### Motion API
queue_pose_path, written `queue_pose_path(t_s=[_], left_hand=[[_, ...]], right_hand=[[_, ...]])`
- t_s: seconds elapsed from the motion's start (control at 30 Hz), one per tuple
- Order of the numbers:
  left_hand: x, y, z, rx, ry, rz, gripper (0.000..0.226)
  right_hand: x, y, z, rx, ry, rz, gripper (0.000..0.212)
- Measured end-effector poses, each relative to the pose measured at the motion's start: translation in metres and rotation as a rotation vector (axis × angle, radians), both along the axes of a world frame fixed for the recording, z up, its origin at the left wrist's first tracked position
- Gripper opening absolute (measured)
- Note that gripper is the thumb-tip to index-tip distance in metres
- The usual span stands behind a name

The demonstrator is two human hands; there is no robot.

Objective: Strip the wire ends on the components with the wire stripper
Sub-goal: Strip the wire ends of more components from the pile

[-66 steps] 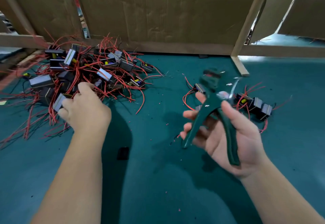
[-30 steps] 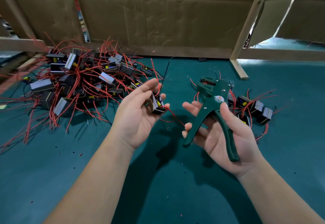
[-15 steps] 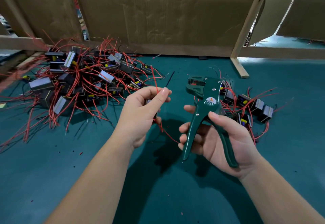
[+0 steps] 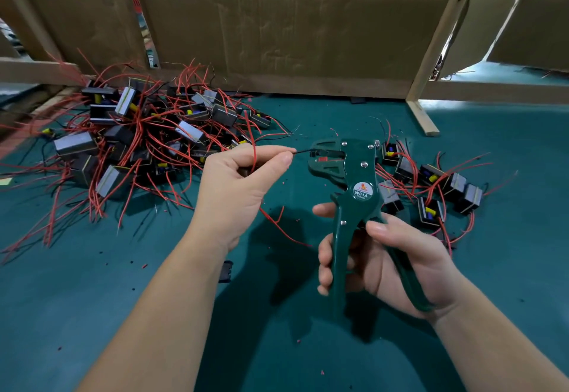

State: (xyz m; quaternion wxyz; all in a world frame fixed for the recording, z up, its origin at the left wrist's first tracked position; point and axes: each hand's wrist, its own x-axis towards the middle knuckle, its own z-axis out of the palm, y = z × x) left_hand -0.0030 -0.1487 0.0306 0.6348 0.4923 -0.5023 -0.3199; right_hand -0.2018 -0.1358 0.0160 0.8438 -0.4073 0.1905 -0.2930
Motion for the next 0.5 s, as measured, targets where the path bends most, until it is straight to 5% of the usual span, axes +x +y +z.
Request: queue_pose_path(t_s=[0.5], left_hand=[[-0.0045, 0.0012, -0.0012, -0.063, -0.065, -0.008, 0.01]], right_hand=[[0.0037, 0.0041, -0.0016, -0.023, 0.039, -0.065, 0.052]])
